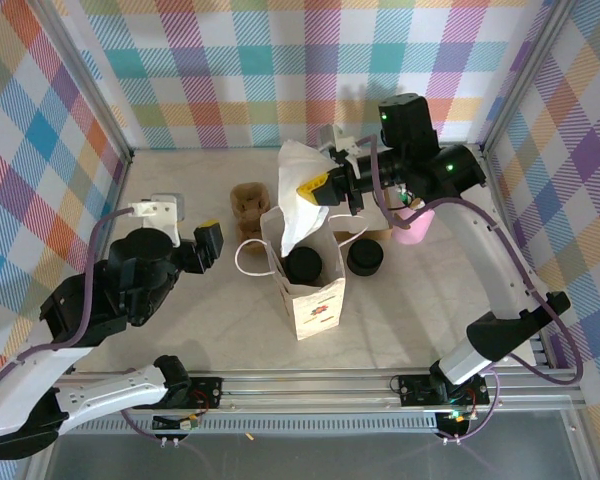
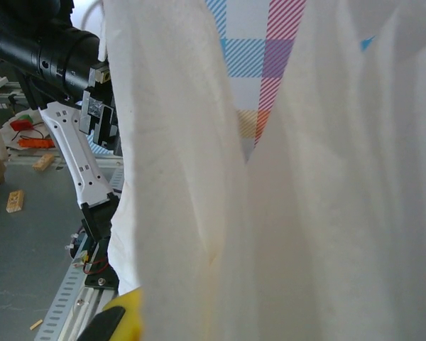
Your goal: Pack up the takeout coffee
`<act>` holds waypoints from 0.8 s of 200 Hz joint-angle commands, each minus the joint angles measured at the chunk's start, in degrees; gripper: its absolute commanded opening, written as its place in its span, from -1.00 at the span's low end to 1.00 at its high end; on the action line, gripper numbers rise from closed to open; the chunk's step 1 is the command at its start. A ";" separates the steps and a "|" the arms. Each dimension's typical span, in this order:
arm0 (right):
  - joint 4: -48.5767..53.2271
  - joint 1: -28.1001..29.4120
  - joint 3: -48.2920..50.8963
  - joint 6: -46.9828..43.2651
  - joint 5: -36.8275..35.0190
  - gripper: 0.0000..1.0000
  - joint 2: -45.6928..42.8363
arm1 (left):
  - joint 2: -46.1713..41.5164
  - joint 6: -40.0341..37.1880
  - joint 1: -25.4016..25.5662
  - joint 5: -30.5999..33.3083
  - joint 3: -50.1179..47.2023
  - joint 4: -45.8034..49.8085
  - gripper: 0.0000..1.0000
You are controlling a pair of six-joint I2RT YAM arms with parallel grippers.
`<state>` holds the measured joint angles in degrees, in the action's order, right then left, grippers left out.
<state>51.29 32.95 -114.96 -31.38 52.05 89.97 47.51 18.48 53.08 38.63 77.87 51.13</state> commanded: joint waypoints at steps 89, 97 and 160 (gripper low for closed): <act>-5.55 7.15 18.41 -2.57 -9.39 -0.98 -7.56 | -2.46 3.30 -0.61 3.08 -0.17 1.23 0.43; -6.56 7.30 19.67 -2.70 -10.05 -0.98 -8.22 | -2.50 3.27 -0.61 3.02 -0.25 0.92 0.43; -2.30 7.89 21.26 -7.05 -14.65 -0.81 -8.94 | -1.05 1.01 -0.69 2.89 -0.17 -1.55 0.43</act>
<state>47.31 40.21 -94.54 -34.48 39.77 81.67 45.52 21.23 53.06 40.21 77.78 51.99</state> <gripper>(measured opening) 0.091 0.714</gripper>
